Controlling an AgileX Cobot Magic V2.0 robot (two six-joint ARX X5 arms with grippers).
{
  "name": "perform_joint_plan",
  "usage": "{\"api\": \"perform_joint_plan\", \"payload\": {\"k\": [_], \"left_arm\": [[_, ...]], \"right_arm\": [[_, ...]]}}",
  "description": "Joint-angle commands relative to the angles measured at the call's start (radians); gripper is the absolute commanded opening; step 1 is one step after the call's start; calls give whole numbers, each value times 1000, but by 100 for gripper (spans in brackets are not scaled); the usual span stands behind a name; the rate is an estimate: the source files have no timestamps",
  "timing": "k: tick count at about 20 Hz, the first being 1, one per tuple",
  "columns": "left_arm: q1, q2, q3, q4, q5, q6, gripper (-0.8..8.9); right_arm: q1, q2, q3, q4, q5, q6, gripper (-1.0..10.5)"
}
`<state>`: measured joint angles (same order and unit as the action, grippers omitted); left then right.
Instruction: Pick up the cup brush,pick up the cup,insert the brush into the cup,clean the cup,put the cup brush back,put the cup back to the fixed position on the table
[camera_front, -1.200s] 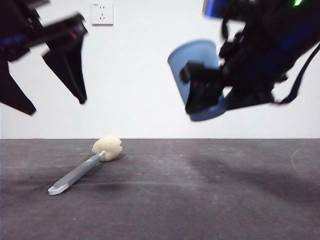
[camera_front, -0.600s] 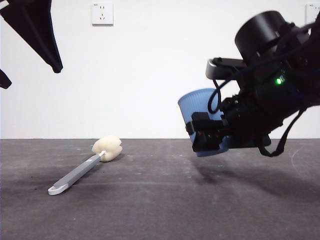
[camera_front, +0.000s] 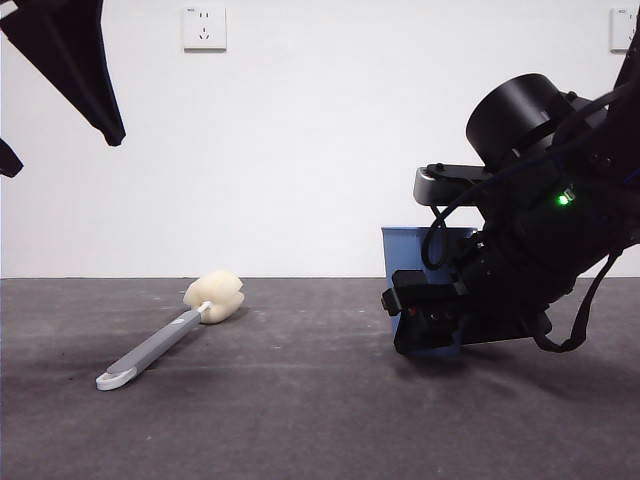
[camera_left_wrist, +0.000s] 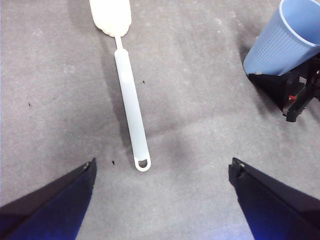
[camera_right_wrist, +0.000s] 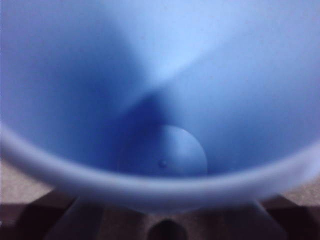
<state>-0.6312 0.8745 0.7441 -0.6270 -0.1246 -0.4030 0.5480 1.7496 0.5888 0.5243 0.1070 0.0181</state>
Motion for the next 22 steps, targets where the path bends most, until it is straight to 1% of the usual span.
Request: {"api": "perform_joint_plan", "payload": {"k": [1,5,7,10,12,14,16,18,19,20,21,22], "left_arm": [[-3,-1,-8,5,-5,12,445],[-3,-1,-8,5,-6,12,444],[-3,-1,-8,5,-6,12,444],[-3,-1,-8,5,-5,12,444],[-3,-1,-8,5,-5,13,444],[-3,-1,-8,4,-6,13,444],[-3,-1,-8,4,-5,13,444],[-3,-1,-8,2,-5,14,444],[-3,-1,-8,-8,-2,15,443],[-3,-1,-8,-23,1,15,439],[-3,-1,-8,-47,4,18,439],[-3,-1,-8,-66,8,38,439]], "right_arm": [[2,14,-24,-80,-4,16,323],[4,-54,-24,-121,-4,16,331],[3,-110,-24,-157,-4,16,451],[3,-184,-24,-196,-5,15,572],[3,-217,-24,-228,-23,16,577],[3,-248,-24,-297,-30,19,576],[3,-290,-24,-393,-30,20,576],[3,-362,-24,-513,-31,35,575],[4,-418,-24,-598,-31,47,569],[5,-472,-24,-677,-58,65,567],[5,-541,-23,-777,-127,87,566],[5,-600,-23,-854,-186,92,563]]}}
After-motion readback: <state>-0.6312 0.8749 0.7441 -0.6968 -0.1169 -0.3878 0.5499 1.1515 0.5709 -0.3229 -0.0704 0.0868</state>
